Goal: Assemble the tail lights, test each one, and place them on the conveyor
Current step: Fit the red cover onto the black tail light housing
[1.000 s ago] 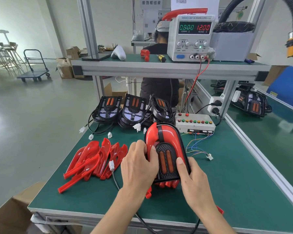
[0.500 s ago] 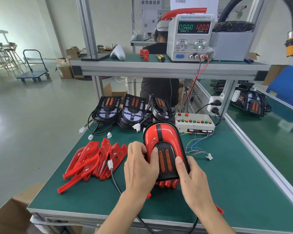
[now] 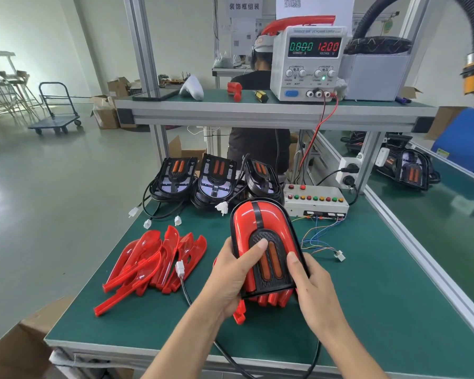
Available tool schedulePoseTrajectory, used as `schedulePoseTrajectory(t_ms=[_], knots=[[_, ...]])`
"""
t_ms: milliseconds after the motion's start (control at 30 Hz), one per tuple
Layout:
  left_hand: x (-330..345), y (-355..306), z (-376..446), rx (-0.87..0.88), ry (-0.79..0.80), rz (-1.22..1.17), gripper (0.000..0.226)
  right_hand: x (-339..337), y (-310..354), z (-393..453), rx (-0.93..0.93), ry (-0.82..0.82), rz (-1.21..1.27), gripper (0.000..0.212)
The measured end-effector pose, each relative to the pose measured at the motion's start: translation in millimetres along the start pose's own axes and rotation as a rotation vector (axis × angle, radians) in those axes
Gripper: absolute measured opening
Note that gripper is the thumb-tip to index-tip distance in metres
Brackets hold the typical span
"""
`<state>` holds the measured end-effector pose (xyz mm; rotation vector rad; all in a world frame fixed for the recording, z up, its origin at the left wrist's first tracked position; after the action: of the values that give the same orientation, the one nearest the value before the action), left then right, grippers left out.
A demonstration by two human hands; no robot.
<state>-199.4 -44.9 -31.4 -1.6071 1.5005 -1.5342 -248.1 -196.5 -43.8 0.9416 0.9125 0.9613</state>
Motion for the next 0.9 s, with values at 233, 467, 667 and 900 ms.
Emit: schedulePoseTrajectory(t_ms=[233,467,667,900], knots=[[1.8,4.0,-0.7,0.006,0.003,-0.05,0.054,-5.6,11.3,-0.5,0.041,0.071,-0.249,0.045],[5.7,5.4,1.5,0.026,0.022,-0.073,0.057,1.4,14.3,-50.1,0.213,-0.295,-0.044,0.072],[16.4,9.1,-2.8,0.056,0.059,-0.116,0.055,54.2,-3.6,-51.5,0.345,-0.112,0.39,0.018],[12.1,7.8,-6.2,0.101,0.068,-0.03,0.066,58.5,-9.9,-47.5,0.27,-0.133,0.421,0.025]])
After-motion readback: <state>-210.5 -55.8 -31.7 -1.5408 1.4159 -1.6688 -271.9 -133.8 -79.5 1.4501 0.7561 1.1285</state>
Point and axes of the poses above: each hand's wrist, its own z-axis towards the middle knuckle, its own x-axis out of the palm, y = z × x, the point moved 5 cm from there along z, towards the middle knuckle, and after that the axes turned 10 degrees about -x, right-handed, at the moved point
